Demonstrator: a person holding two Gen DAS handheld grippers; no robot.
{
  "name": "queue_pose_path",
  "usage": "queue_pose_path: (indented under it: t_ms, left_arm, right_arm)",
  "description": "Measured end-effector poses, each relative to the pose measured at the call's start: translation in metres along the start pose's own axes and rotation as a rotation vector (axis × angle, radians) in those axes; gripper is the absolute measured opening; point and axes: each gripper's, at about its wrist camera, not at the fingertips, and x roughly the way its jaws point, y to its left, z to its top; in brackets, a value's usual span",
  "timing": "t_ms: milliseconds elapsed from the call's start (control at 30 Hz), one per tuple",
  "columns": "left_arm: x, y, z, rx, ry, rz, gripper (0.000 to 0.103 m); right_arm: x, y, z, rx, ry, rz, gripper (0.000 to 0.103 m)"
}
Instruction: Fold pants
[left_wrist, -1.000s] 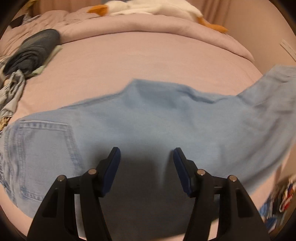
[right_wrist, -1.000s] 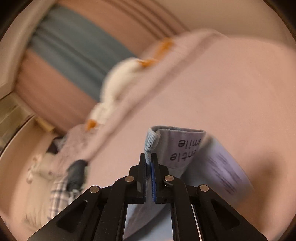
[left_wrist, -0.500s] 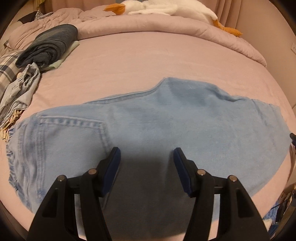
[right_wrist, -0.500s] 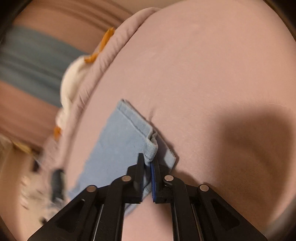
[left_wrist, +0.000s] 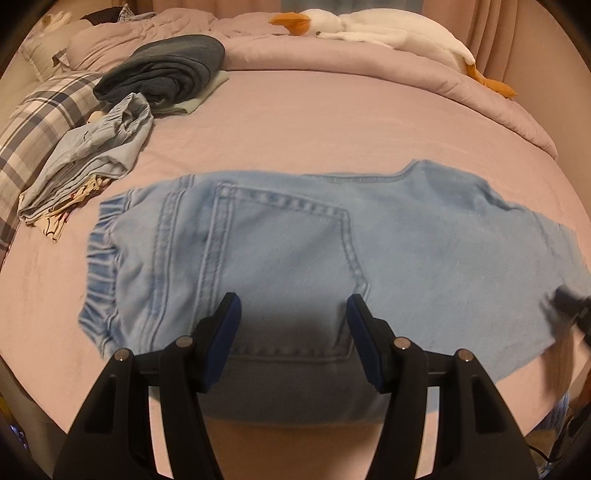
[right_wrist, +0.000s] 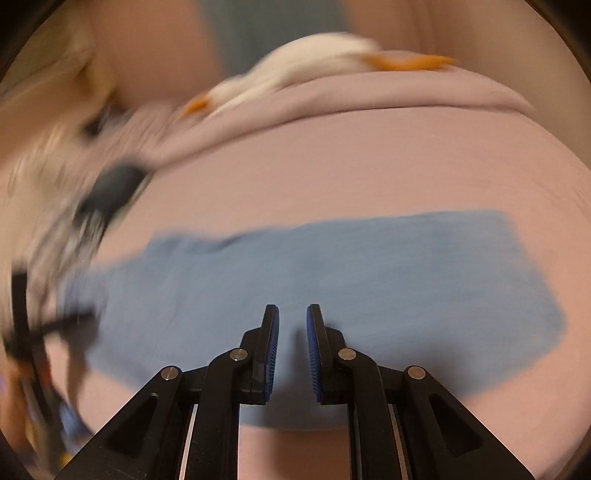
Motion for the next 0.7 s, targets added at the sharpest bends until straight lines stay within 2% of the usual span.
queue_pose_path:
  t_ms: [133, 200, 233, 300, 400, 533, 633, 700]
  left_arm:
    - [-0.010, 0.002, -0.003, -0.027, -0.012, -0.022, 0.059]
    - [-0.025, 0.007, -0.006, -0.059, -0.036, -0.050, 0.059]
    - [-0.033, 0.011, -0.007, -0.076, -0.051, -0.071, 0.059]
    - [-0.049, 0.018, -0.009, -0.102, -0.084, -0.088, 0.060]
    - [-0.073, 0.034, -0.020, -0.173, -0.138, -0.119, 0.063]
    - [-0.083, 0.057, -0.033, -0.250, -0.146, -0.103, 0.063]
    - [-0.081, 0.079, -0.045, -0.322, -0.134, -0.075, 0.063]
    - [-0.075, 0.095, -0.053, -0.392, -0.109, -0.086, 0.063]
  right_arm:
    - [0.045, 0.057, 0.000, -0.196, 0.137, 0.019, 0.014]
    - [0.046, 0.074, -0.005, -0.310, 0.104, -0.060, 0.014]
    - [0.044, 0.077, -0.006, -0.329, 0.112, -0.067, 0.014]
    - [0.042, 0.072, 0.005, -0.292, 0.133, -0.026, 0.014]
    - [0.032, 0.070, 0.018, -0.235, 0.105, 0.044, 0.014]
    - [0.050, 0.111, 0.027, -0.291, 0.075, 0.066, 0.014]
    - [0.069, 0.131, 0.017, -0.325, 0.125, 0.069, 0.014]
    - [0.082, 0.141, 0.005, -0.338, 0.181, 0.056, 0.014]
